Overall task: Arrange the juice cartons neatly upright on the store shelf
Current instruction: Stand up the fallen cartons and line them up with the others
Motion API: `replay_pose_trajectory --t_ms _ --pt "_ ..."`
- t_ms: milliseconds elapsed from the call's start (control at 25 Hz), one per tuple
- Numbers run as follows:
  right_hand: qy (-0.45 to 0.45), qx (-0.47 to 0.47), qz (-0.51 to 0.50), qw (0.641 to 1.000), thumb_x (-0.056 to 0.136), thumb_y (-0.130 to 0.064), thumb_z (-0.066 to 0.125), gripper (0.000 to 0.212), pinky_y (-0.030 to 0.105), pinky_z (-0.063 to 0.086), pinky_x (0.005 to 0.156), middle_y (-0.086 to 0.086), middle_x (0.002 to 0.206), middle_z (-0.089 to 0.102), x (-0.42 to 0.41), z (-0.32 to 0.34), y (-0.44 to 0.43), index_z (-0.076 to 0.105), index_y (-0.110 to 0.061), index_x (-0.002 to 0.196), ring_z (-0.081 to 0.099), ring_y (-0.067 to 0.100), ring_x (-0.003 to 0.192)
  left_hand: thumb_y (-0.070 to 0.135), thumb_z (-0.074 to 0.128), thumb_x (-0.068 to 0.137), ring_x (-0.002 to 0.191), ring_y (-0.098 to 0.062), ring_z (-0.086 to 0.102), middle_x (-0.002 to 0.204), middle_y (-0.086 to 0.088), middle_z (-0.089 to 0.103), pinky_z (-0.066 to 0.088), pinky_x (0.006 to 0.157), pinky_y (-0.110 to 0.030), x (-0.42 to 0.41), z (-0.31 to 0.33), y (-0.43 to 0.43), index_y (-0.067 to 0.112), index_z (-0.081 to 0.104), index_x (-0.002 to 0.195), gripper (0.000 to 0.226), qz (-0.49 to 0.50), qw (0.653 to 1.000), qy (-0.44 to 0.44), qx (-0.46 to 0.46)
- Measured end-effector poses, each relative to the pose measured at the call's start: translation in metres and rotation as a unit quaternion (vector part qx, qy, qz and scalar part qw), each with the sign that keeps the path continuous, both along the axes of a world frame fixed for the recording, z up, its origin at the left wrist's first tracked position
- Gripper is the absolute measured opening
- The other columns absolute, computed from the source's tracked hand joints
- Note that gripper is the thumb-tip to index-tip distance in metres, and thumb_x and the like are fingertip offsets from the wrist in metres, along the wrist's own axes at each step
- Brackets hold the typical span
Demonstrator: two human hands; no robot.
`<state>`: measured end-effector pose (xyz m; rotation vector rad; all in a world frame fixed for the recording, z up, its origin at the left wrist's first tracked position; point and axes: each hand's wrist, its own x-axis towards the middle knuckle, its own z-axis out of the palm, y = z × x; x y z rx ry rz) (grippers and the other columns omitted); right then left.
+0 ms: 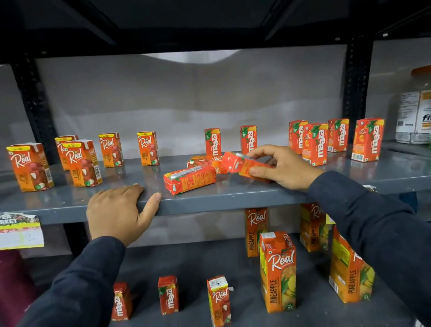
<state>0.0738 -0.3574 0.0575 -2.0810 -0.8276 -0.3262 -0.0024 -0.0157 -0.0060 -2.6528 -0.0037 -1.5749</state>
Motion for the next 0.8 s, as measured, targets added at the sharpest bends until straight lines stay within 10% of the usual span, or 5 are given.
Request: replay_pose_trajectory --t_ms 240,480,800 --pt "0.086 0.123 -0.007 0.989 0.090 -0.028 0.060 0.021 0.027 0.053 0.078 -0.002 0.107 0.062 0.009 0.003 0.002 0.053 -0.029 0.110 0.061 0.013 0.097 0.060 0.030 0.090 0.060 -0.032 0.062 0.065 -0.008 0.068 0.043 0.063 -0.036 0.000 0.001 -0.001 0.010 0.073 0.081 0.067 -0.002 1.000 -0.001 -0.006" --pt "0.274 0.445 0.049 0.851 0.093 -0.037 0.054 0.019 0.029 0.051 0.062 0.008 0.096 0.068 0.016 0.017 0.009 0.058 -0.023 0.105 0.063 0.020 0.076 0.060 0.032 0.090 0.059 -0.035 0.063 0.064 -0.009 0.068 0.044 0.062 -0.038 0.003 -0.001 0.000 0.009 0.074 0.080 0.066 0.006 1.000 -0.006 -0.008" --pt "0.276 0.346 0.012 0.897 0.090 0.003 0.056 0.048 0.039 0.052 0.085 0.011 0.127 0.054 0.025 0.007 0.019 0.040 -0.008 0.133 0.056 0.028 0.114 0.059 0.032 0.091 0.063 -0.036 0.064 0.068 -0.010 0.070 0.044 0.063 -0.038 0.004 -0.002 0.001 0.009 0.075 0.084 0.066 0.008 1.000 -0.009 -0.005"
